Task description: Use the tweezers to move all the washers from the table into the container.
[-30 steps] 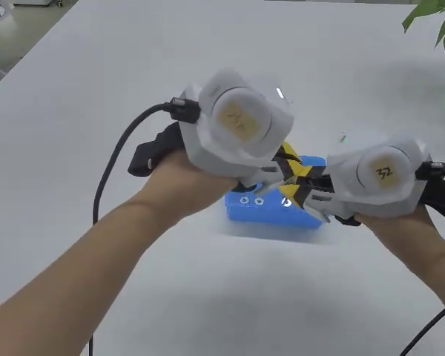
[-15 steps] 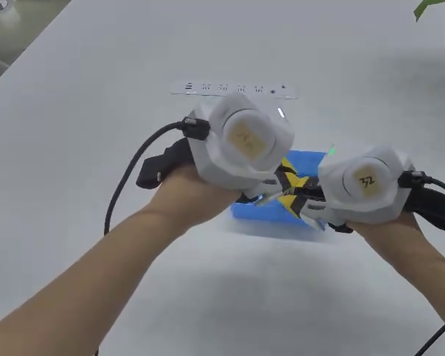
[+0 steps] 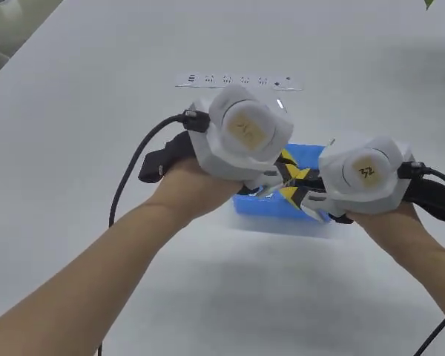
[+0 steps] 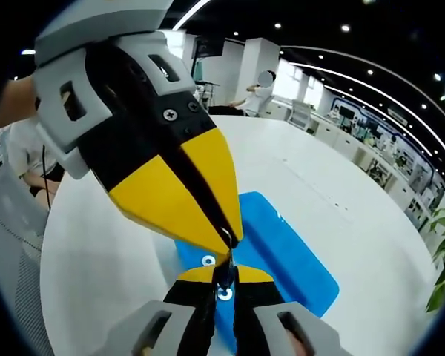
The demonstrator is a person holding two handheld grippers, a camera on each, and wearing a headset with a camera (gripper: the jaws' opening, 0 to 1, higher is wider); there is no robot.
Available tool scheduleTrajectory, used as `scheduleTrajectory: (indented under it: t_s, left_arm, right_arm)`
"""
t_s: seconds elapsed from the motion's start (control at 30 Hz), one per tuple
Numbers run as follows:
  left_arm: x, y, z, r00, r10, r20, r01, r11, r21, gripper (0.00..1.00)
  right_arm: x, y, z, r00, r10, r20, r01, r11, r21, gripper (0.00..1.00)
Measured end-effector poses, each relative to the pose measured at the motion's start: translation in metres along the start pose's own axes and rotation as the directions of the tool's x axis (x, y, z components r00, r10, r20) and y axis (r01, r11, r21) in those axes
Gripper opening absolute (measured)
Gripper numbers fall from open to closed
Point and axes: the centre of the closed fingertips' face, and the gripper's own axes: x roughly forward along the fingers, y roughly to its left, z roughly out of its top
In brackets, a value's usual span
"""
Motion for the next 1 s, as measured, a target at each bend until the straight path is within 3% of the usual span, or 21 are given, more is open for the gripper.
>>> scheduleTrajectory:
  t_s: [0.33,0.67,0.83,1.0]
  left_arm:
    - [0.004,0.012,-0.002,0.9998,0.007,0.018,-0.006,0.999,-0.031,0.00]
    - [-0.002,0.003,0.000,0.9999,0.012,0.002,-0.012,1.000,0.004,0.00]
    - [-0.022,0.001,0.019,0.9979,0.037,0.052,-0.038,0.999,0.010,0.00]
    - [-0.039,-0.013,0.035,0.9934,0.023,0.112,-0.025,1.000,0.013,0.00]
  right_arm:
    - [0.004,-0.005,0.001,0.9999,0.011,0.006,-0.011,1.000,0.027,0.04]
    - [-0.003,-0.007,0.003,0.9997,-0.012,0.022,0.011,0.997,0.071,0.07]
    - [-0.024,-0.007,0.022,0.9955,-0.053,0.079,0.045,0.995,0.090,0.08]
    - [-0.051,0.002,0.032,0.9910,-0.092,0.097,0.088,0.995,0.053,0.08]
